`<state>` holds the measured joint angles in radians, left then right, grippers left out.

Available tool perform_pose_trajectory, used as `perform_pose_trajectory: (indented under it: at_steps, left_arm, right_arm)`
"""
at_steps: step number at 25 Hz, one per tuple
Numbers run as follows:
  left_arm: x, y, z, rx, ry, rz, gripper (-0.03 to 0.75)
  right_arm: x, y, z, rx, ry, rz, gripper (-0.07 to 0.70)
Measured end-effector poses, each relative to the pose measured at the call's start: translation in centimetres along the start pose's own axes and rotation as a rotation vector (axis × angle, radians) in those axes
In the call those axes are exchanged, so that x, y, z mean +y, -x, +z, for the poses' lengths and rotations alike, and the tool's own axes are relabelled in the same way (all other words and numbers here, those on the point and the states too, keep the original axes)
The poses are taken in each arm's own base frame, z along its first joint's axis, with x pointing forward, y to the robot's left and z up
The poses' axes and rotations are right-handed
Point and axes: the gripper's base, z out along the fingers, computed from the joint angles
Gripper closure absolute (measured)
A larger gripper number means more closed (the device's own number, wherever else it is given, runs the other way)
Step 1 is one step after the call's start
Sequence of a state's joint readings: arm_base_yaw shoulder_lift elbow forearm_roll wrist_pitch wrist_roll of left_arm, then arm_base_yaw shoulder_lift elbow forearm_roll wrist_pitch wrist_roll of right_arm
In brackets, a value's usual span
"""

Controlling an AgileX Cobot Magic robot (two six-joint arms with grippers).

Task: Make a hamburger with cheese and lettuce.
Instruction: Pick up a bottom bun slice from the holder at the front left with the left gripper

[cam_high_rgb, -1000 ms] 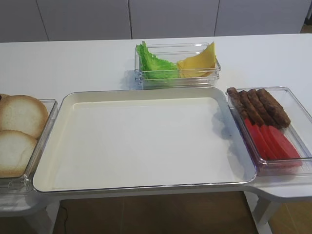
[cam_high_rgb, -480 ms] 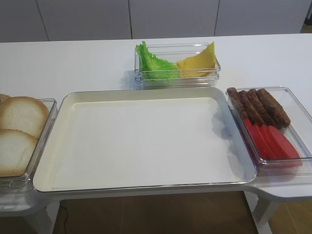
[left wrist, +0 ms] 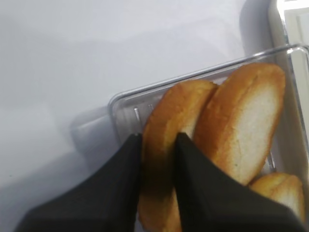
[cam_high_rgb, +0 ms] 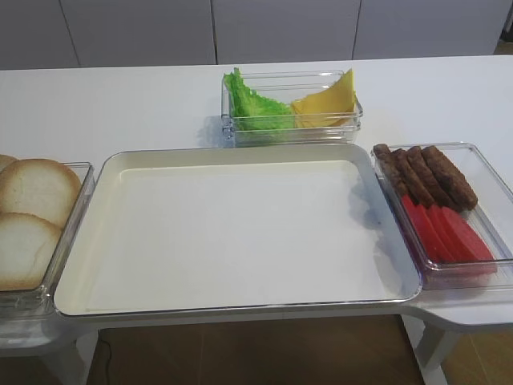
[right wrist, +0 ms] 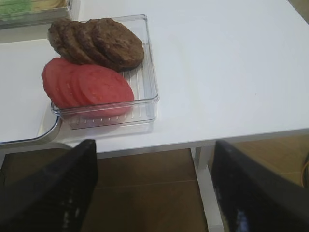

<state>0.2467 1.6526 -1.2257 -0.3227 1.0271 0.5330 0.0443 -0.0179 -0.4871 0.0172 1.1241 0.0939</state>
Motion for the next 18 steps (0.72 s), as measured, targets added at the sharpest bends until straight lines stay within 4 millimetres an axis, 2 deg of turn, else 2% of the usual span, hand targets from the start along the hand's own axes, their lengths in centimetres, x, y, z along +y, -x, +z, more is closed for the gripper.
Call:
perform_pose_trajectory:
  at_steps: [13,18]
  left_arm:
    - [-0.7,-0.2,-2.1,-0.052,0.023,0.019,0.566]
    - [-1.1,-0.3,-4.1,-0.094,0.067,0.052,0.571]
  right_arm:
    - [0.0,0.0,0.0,0.0,0.0,0.0,0.073]
    - [0.0,0.0,0.0,0.0,0.0,0.0,0.073]
